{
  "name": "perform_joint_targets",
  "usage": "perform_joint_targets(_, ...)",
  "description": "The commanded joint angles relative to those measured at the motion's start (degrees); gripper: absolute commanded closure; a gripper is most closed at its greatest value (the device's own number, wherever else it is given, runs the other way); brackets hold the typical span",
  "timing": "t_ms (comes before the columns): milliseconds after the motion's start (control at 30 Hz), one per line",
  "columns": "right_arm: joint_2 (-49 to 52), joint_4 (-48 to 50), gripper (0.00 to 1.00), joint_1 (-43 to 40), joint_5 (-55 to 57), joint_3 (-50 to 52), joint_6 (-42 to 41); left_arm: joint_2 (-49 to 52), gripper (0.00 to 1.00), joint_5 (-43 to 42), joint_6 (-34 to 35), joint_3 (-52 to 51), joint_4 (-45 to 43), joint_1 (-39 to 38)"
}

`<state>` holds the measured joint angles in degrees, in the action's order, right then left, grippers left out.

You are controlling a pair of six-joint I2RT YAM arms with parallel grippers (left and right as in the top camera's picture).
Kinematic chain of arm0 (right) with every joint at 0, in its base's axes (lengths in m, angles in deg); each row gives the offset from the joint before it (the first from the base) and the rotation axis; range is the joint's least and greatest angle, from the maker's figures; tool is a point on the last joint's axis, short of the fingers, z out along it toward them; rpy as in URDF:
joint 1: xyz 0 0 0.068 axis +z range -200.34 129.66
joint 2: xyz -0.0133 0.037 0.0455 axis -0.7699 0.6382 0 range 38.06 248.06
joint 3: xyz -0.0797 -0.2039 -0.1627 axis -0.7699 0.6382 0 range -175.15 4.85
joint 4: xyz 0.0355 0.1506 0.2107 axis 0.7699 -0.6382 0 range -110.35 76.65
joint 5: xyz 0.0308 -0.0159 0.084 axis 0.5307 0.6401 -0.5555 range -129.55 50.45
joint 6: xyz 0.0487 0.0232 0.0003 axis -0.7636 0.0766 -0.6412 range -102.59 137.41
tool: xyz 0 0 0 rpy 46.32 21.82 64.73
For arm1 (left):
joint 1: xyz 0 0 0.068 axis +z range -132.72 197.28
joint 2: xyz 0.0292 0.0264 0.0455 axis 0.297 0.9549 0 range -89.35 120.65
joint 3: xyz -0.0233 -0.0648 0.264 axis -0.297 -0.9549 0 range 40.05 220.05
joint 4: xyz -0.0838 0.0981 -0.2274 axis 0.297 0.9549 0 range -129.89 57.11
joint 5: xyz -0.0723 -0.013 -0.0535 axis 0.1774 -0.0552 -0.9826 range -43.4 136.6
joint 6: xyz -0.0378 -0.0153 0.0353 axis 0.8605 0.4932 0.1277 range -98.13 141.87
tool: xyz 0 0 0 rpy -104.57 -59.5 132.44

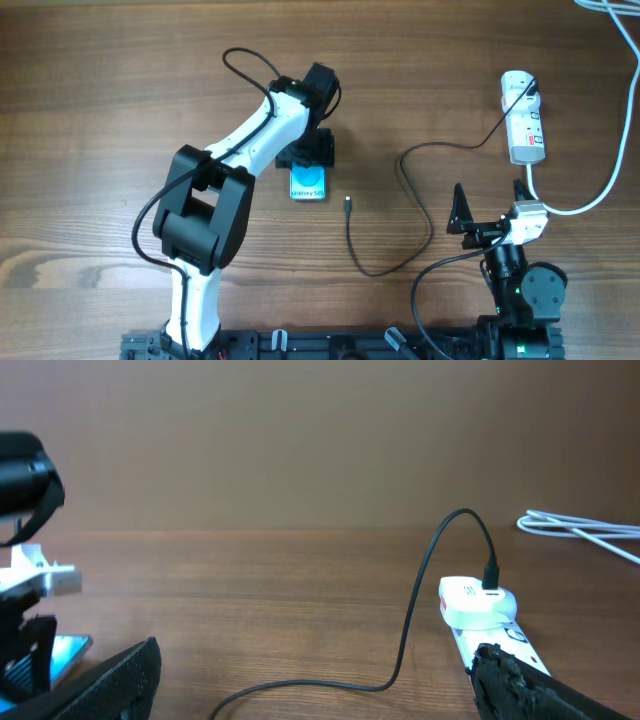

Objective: Plug charger to phone and switch on socket
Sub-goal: 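Lower the phone back onto the table with the left gripper, then release the phone and pull the left gripper back left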

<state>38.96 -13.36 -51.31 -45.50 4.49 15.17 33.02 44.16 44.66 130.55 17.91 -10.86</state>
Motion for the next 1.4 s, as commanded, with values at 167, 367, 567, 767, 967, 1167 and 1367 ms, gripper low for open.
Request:
perform_joint_targets(167, -0.33, 0.2, 0.0, -0.24, -0.07, 0.02, 0.61, 0.46, 0.3, 0.57, 0.13, -4.15, -2.38, -0.24)
perform_joint_targets(367, -0.33, 0.2, 0.0, -0.24, -0.04, 0.02, 0.63, 0.46, 0.26, 0.57, 0.15, -4.2, -3.26, -0.24)
perform_joint_targets(567, -0.31, 0.2, 0.0, -0.24, -0.07, 0.02, 0.61, 0.44, 0.13, 0.55, 0.15, -4.2, -3.39, -0.24)
perform_joint_targets(767, -0.31, 0.2, 0.0, -0.24, -0.07, 0.02, 0.61, 0.04, 0.0, -0.22, 0.15, -2.1, -1.62, -0.24)
perform_joint_targets(967, -0.33, 0.2, 0.0, -0.24, -0.07, 0.02, 0.63, -1.84, 0.0, -3.54, 0.15, 5.03, 2.78, -0.13)
perform_joint_targets(1167, -0.33, 0.2, 0.0, -0.24, -0.07, 0.02, 0.61, -6.51, 0.0, -9.79, 0.13, 12.83, 7.28, 0.92)
perform_joint_targets(1367, -0.33, 0.2, 0.0, -0.24, -0.07, 0.02, 0.63, -14.6, 0.0, -11.58, 0.13, 15.19, 7.67, 5.18)
